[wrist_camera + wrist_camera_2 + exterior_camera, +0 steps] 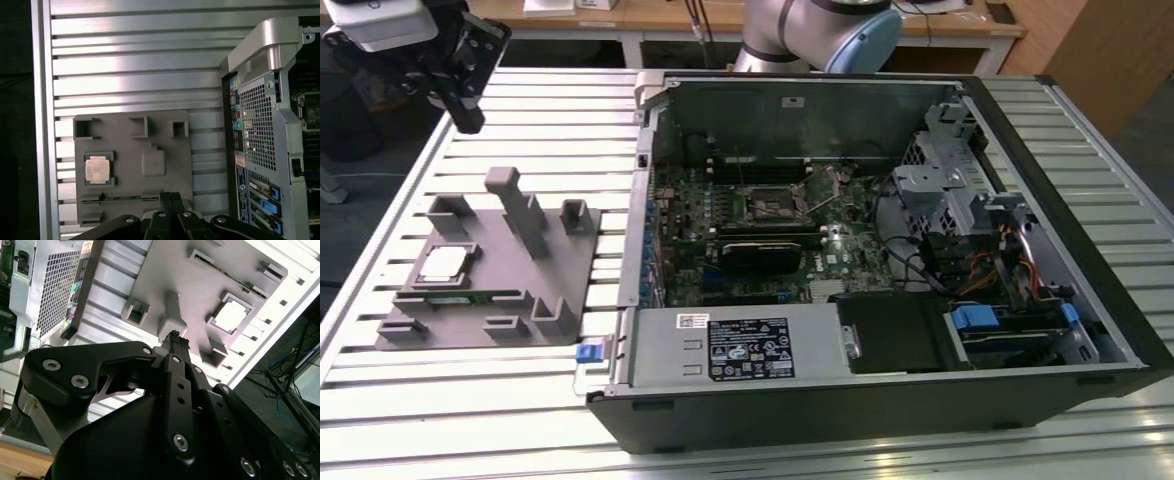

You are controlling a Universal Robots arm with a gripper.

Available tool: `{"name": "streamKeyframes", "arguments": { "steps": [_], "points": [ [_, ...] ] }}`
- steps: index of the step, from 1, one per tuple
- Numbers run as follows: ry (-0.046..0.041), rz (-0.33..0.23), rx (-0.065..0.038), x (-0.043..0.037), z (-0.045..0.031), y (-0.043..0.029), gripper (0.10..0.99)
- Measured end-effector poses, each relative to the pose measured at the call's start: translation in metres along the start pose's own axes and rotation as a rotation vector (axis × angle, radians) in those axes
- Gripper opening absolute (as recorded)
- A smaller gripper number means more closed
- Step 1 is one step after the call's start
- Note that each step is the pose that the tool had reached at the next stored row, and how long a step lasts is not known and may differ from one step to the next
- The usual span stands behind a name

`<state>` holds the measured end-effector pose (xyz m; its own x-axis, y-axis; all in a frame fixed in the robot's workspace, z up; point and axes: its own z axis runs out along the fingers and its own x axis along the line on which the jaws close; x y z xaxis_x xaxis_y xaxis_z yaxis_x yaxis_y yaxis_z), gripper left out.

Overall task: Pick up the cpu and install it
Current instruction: 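Reach for the cpu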

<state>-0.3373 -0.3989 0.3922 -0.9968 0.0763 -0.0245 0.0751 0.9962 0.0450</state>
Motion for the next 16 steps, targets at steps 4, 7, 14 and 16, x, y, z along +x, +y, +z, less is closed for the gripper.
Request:
{"name": "streamKeyframes", "arguments": {
  "steps": [4, 7, 14, 16],
  "points": [
    [0.0000, 0.000, 0.000, 0.0049, -0.0001, -0.0004, 0.106],
    [0.0001, 0.000, 0.000, 0.0088, -0.0003, -0.0007, 0.106],
    [0.0000, 0.000, 0.000, 0.0174, -0.0005, -0.0013, 0.106],
    [0.0000, 0.000, 0.000, 0.0198, -0.0005, -0.0015, 0.106]
  ]
}}
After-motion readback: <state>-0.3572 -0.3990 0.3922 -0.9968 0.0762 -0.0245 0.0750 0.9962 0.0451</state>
